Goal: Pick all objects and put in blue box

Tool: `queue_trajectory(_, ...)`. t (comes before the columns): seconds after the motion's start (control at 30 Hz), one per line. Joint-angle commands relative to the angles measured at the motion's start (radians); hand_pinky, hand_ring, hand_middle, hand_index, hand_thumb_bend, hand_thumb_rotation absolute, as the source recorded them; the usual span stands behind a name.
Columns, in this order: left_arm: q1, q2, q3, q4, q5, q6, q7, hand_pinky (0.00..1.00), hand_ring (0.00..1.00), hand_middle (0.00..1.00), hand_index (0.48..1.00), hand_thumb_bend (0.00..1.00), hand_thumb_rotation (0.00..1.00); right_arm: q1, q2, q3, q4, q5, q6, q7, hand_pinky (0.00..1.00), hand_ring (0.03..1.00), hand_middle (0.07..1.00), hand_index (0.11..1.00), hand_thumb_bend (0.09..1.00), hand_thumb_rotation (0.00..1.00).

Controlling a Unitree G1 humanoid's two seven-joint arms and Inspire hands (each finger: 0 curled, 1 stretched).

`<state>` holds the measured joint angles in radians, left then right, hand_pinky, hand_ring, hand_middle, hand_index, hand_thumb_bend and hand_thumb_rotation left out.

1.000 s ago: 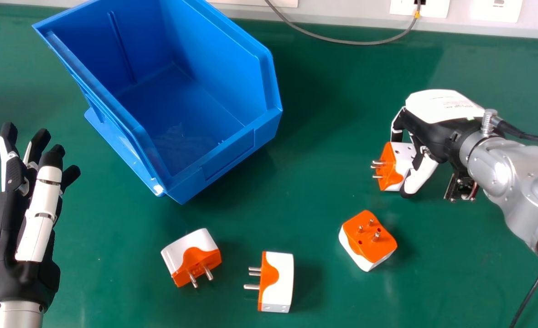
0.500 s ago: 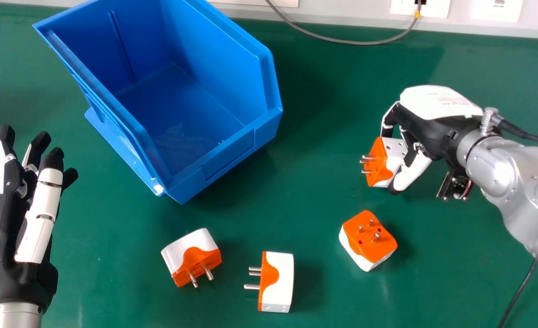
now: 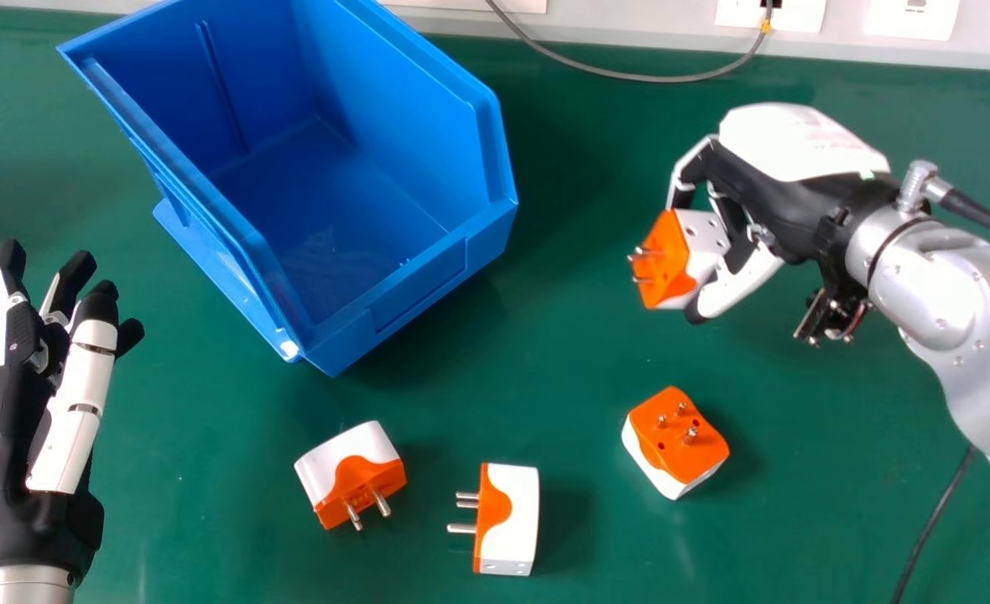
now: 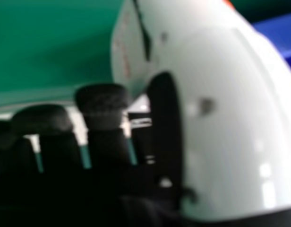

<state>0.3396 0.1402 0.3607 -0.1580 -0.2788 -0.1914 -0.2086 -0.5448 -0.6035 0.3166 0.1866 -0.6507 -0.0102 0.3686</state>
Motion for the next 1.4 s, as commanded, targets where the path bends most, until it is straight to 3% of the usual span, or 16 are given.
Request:
queue_trajectory(0.0, 0.001, 0.005, 0.01, -0.013, -0.01, -0.01, 0.003, 0.87, 0.94, 0.96, 0.95, 0.26, 0.62, 0.01, -0.011, -0.031, -0.093, 0.021, 0.003, 0.017, 0.0, 0.036, 0.087, 0.118, 0.282, 0.0)
queue_trajectory(0.3, 0.004, 0.003, 0.005, -0.024, -0.002, -0.003, 0.016, 0.86, 0.94, 0.96, 0.946, 0.26, 0.64, 0.028, 0.039, -0.023, -0.257, 0.072, -0.034, 0.067, 0.0, 0.034, 0.083, 0.113, 0.275, 0.0)
queue_trajectory(0.4, -0.004, 0.005, 0.007, -0.011, -0.008, -0.007, 0.012, 0.86, 0.93, 0.96, 0.945, 0.27, 0.65, 0.013, 0.066, -0.013, -0.257, 0.09, -0.067, 0.072, 0.0, 0.033, 0.082, 0.112, 0.271, 0.0)
queue_trajectory(0.5, -0.004, 0.001, 0.002, -0.011, -0.005, -0.008, 0.014, 0.86, 0.93, 0.96, 0.944, 0.29, 0.65, -0.002, 0.097, -0.001, -0.243, 0.102, -0.105, 0.069, 0.0, 0.033, 0.081, 0.112, 0.266, 0.0)
queue_trajectory(0.77, -0.008, 0.001, 0.003, -0.018, -0.036, 0.018, 0.007, 0.86, 0.94, 0.97, 0.952, 0.33, 0.69, -0.041, 0.179, 0.029, -0.181, 0.103, -0.154, 0.055, 0.0, 0.033, 0.083, 0.108, 0.269, 0.0)
queue_trajectory(0.93, -0.009, 0.001, -0.003, -0.015, -0.043, 0.011, -0.003, 0.87, 0.95, 0.98, 0.959, 0.33, 0.69, -0.077, 0.22, 0.042, -0.152, 0.095, -0.148, 0.059, 0.0, 0.032, 0.082, 0.108, 0.268, 0.0)
queue_trajectory(1.07, -0.014, 0.002, 0.001, -0.005, -0.053, 0.008, -0.019, 0.87, 0.95, 0.98, 0.963, 0.33, 0.69, -0.133, 0.261, 0.063, -0.121, 0.073, -0.124, 0.061, 0.0, 0.031, 0.085, 0.115, 0.27, 0.0)
queue_trajectory(1.2, -0.013, 0.001, 0.002, -0.008, -0.045, 0.008, -0.02, 0.88, 0.96, 0.99, 0.969, 0.32, 0.7, -0.162, 0.28, 0.072, -0.097, 0.053, -0.123, 0.05, 0.0, 0.032, 0.096, 0.135, 0.27, 0.0)
queue_trajectory(1.37, -0.007, -0.003, -0.002, -0.015, -0.028, 0.006, -0.008, 0.88, 0.96, 0.99, 0.971, 0.32, 0.7, -0.262, 0.332, 0.087, 0.006, 0.02, -0.103, 0.023, 0.0, 0.034, 0.096, 0.139, 0.273, 0.0)
